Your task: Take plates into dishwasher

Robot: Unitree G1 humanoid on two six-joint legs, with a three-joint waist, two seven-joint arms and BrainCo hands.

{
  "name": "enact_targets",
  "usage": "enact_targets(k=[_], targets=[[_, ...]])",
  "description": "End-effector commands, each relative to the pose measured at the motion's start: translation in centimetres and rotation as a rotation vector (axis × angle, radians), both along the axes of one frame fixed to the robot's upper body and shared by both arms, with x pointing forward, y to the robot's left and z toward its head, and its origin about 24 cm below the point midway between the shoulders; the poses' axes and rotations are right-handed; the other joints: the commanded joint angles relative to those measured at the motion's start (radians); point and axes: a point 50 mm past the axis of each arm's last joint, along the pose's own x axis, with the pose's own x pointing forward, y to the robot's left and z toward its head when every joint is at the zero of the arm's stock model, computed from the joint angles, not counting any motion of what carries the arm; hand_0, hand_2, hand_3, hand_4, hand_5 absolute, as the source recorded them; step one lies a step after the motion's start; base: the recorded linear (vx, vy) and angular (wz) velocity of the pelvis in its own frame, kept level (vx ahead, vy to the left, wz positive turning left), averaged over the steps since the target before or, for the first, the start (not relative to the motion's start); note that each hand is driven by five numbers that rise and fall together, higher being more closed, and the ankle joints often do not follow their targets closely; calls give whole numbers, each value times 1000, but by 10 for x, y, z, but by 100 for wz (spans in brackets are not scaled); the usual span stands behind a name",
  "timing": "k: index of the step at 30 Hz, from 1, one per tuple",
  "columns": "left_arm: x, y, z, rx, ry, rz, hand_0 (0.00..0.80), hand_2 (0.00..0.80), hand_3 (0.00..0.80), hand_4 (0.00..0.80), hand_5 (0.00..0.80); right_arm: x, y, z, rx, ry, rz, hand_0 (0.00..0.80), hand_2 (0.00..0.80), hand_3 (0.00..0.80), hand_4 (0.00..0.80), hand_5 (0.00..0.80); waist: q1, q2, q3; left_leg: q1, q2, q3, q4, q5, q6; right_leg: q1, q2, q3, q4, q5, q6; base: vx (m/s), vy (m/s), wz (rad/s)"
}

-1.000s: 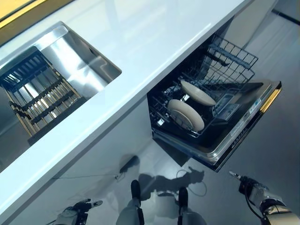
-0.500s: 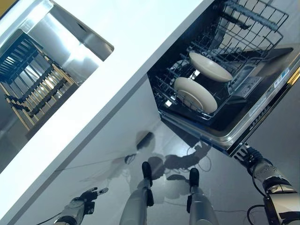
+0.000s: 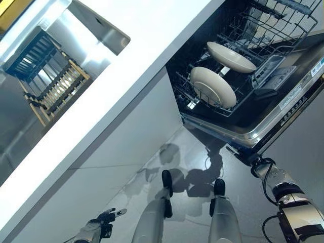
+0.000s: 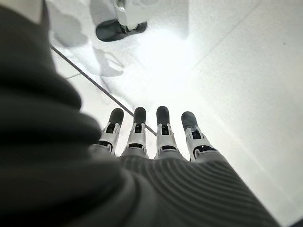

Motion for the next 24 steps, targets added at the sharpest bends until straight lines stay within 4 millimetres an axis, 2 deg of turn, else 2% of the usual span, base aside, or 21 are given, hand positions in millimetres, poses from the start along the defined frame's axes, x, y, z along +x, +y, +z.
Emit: enact_targets(k=[1, 5, 10, 17, 24], targets=[[-13, 12, -1, 46, 36, -43, 0, 0, 0, 0, 0, 63, 63, 144, -2, -526, 227, 0, 0, 0, 0, 0, 78, -41, -63, -21, -65, -1, 88, -105, 34, 40, 30, -32, 69, -94, -99, 51, -23, 2], [-14, 16, 0, 61, 46, -67, 0, 0, 0, 0, 0, 65, 66, 156, 0, -558, 212, 0, 0, 0, 0, 0, 87, -58, -75, 5, -58, -1, 77, -106, 34, 73, 32, -51, 55, -90, -95, 67, -43, 6], [-17, 20, 0, 80, 59, -82, 0, 0, 0, 0, 0, 65, 64, 161, -23, -566, 185, 0, 0, 0, 0, 0, 97, -78, -96, 56, -56, -6, 11, -90, 34, 134, 43, -74, -11, -69, -81, 83, -40, 21], [-24, 26, -1, 102, 78, -82, 0, 0, 0, 0, 0, 65, 56, 157, -80, -525, 150, 0, 0, 0, 0, 0, 116, -116, -131, 132, -51, -27, -109, -58, 35, 209, 69, -103, -116, -35, -66, 66, -47, 14], [-34, 31, -3, 116, 101, -93, 0, 0, 0, 0, 0, 62, 41, 146, -110, -451, 109, 0, 0, 0, 0, 0, 129, -145, -161, 174, -44, -35, -143, -53, 36, 264, 88, -132, -157, -34, -71, 50, -38, 14]])
